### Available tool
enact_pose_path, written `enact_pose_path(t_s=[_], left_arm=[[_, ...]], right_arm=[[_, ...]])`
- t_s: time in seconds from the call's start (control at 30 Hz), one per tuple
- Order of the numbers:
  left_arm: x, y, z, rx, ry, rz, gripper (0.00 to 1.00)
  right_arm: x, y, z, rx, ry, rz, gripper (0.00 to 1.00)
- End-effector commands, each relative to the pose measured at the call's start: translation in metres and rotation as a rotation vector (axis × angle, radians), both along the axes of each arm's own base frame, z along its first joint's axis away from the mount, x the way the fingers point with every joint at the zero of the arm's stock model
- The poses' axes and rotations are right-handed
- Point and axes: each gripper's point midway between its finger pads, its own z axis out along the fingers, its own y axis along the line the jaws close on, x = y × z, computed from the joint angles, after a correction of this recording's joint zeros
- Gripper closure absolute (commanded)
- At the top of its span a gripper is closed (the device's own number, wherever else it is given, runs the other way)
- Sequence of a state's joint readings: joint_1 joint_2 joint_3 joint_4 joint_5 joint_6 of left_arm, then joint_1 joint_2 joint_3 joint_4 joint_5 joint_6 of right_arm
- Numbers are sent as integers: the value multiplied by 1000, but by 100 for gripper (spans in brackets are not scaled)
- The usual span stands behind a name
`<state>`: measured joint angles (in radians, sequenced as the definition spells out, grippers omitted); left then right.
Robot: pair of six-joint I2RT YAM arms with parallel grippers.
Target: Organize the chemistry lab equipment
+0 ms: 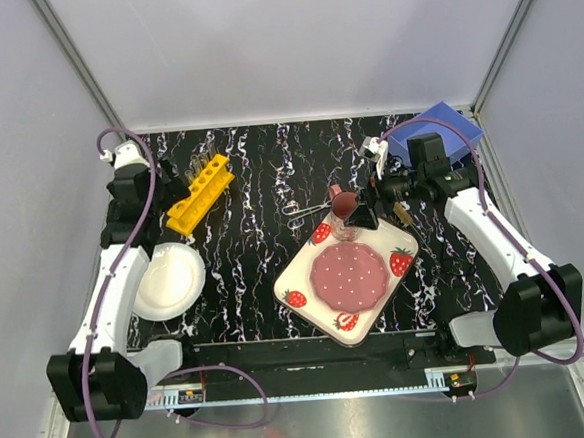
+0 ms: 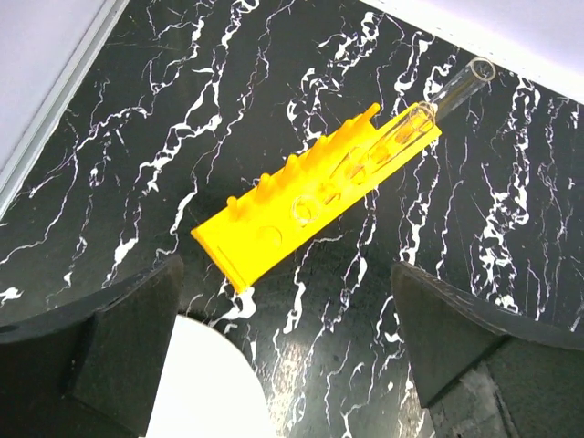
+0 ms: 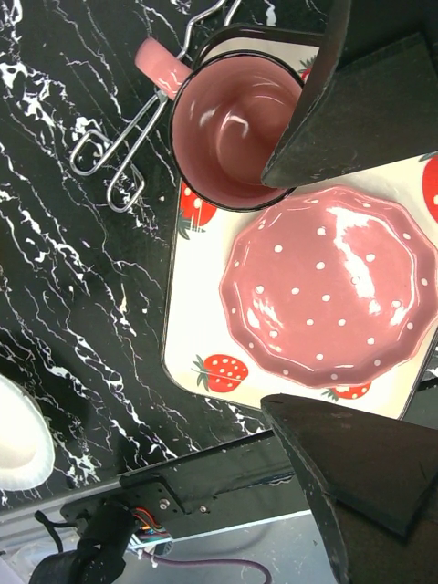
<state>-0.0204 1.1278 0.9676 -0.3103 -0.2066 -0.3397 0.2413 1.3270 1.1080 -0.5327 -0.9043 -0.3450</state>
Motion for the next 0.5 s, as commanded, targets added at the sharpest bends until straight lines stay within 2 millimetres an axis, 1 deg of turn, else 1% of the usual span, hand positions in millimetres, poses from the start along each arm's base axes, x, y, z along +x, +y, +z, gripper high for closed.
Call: enact_pose_path(t_s=[0.0, 0.03, 0.07, 0.1, 0.13, 0.17, 0.2, 0.23, 0.27, 0.33, 0.37, 0.43, 0.47], left_arm=[[-30, -6, 11, -21, 2, -57, 1], [-34, -10, 13, -28, -1, -78, 1], [-40, -18, 10, -44, 6, -123, 1], [-45, -22, 8, -52, 12, -145, 1], [-52, -26, 14, -61, -14, -169, 1], [-58, -36, 9, -84, -7, -221, 1], [-63, -41, 8, -97, -6, -244, 1], [-69, -46, 13, -109, -27, -268, 1], [-75, -56, 7, -144, -17, -318, 1], [-85, -68, 9, -183, -31, -371, 1], [-90, -77, 4, -214, -20, -413, 1], [-98, -85, 1, -244, -14, -453, 1], [-105, -91, -2, -266, -6, -485, 1]], right_arm=[[5, -11, 21, -56, -76, -33, 0], [5, -14, 22, -72, -80, -41, 0], [3, -18, 19, -102, -69, -55, 0], [5, -21, 27, -117, -98, -60, 0], [5, -24, 29, -131, -102, -71, 0], [4, -28, 33, -157, -98, -88, 0], [4, -30, 34, -172, -97, -89, 0], [5, -34, 34, -195, -94, -105, 0], [3, -37, 37, -211, -84, -114, 0], [3, -44, 35, -252, -66, -144, 0], [5, -47, 36, -265, -65, -161, 0], [8, -56, 32, -312, -55, -204, 0], [7, -60, 28, -336, -39, -221, 0]])
